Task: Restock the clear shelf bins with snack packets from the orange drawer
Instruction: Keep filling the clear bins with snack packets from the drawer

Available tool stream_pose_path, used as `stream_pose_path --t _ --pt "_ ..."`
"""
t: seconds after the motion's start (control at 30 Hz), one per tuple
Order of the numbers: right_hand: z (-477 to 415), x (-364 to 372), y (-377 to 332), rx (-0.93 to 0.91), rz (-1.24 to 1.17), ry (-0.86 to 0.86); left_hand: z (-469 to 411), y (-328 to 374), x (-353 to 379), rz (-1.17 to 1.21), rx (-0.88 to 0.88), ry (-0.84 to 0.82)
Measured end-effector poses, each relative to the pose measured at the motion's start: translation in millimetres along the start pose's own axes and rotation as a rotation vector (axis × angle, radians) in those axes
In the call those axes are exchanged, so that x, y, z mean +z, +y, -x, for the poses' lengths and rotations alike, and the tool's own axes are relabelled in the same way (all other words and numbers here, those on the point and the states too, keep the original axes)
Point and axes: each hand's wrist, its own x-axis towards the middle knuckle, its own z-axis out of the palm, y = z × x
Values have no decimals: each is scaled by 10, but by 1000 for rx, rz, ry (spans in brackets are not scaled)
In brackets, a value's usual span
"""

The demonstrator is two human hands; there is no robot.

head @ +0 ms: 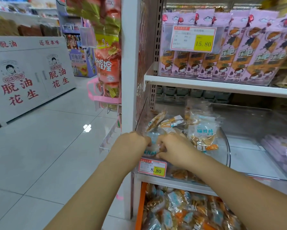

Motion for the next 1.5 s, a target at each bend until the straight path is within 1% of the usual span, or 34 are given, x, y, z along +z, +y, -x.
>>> stream_pose_path --t 0.1,0.27,0.4,0.5,0.57,0.67,0.73,0.9,1.07,1.13,1.2,1.23,1.27,1.33,1.4,1.43,1.5 --pt "-33 -13 1 -37 59 -45 -9 -3 33 6 18 4" --pt "-39 -141 48 -76 -47 -177 6 -18 71 95 7 9" --pt "-75 -82 46 -95 -27 -154 -8 -58 91 169 -10 -5" --pt "-67 13 54 -69 -47 -124 3 -55 83 143 -16 29" --pt "-51 15 54 -69 3 -145 20 -26 74 102 -10 57" --pt "-27 -41 52 -85 47 -236 42 29 75 42 1 85" --pt "-10 -84 54 -104 85 -291 60 58 70 22 3 73" --pt "50 -180 60 -174 243 -320 55 63 48 20 -23 40" --pt "76 -78 206 -269 338 -248 80 101 21 -26 -35 47" --pt "110 -79 223 -279 304 -243 69 118 30 -42 -24 40" --pt "139 -144 202 -265 129 -291 72 108 60 7 -20 16" --pt "147 -194 184 -254 10 -312 81 85 82 72 -25 -10" --pt "138 -238 174 -244 -79 -300 101 53 97 163 -30 -42" --pt "72 -324 177 -245 -158 -128 158 -12 105 342 -41 -106" --pt "-19 -349 171 -242 -92 37 194 -45 107 407 -42 -108" --pt "-61 -335 157 -234 -29 65 200 -48 112 399 -39 -93" --pt "-142 -260 123 -228 120 22 194 -31 114 380 -34 -57"
